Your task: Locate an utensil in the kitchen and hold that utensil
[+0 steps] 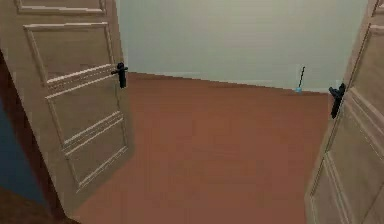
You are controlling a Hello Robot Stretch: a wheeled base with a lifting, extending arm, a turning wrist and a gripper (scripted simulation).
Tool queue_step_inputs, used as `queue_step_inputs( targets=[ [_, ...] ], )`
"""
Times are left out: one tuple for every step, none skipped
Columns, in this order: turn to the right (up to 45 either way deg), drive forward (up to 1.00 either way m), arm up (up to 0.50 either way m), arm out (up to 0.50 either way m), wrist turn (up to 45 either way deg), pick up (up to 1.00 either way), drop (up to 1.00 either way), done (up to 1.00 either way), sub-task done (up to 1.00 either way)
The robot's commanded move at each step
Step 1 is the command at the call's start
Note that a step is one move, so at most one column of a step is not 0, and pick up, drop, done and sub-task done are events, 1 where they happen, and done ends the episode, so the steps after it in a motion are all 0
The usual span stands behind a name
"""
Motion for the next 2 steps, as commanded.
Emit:
queue_step_inputs(
  targets=[
    [0.0,1.0,0.0,0.0,0.0,0.0,0.0,0.0,0.0],
    [0.0,1.0,0.0,0.0,0.0,0.0,0.0,0.0,0.0]
  ],
)
